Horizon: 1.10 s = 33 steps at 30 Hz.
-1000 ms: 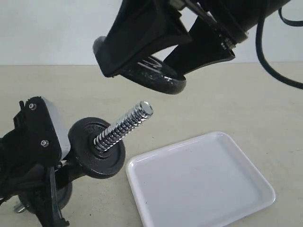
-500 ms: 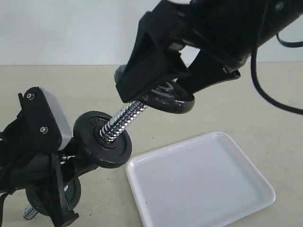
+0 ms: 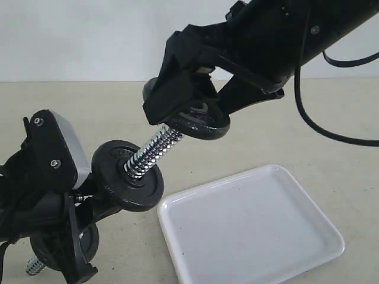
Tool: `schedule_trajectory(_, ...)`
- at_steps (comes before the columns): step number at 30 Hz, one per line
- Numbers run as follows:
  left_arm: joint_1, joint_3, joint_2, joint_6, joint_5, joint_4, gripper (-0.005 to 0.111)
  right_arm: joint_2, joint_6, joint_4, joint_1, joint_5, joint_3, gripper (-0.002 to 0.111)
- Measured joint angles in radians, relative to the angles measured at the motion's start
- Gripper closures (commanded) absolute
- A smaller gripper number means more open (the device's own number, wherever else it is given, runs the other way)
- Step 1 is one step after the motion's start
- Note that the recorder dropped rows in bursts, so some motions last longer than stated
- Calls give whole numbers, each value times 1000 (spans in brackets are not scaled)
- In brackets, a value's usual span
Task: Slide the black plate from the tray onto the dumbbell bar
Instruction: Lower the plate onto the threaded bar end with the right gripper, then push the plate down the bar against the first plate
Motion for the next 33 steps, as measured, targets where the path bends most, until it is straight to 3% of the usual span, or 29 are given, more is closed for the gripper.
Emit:
schedule_trajectory(17, 0, 2, 0, -10, -10, 0, 102, 28, 31, -44, 0, -18, 0, 108)
schedule_trajectory(33, 2, -8, 0, -18, -7, -6, 102, 50, 7, 29, 0, -43, 0, 108)
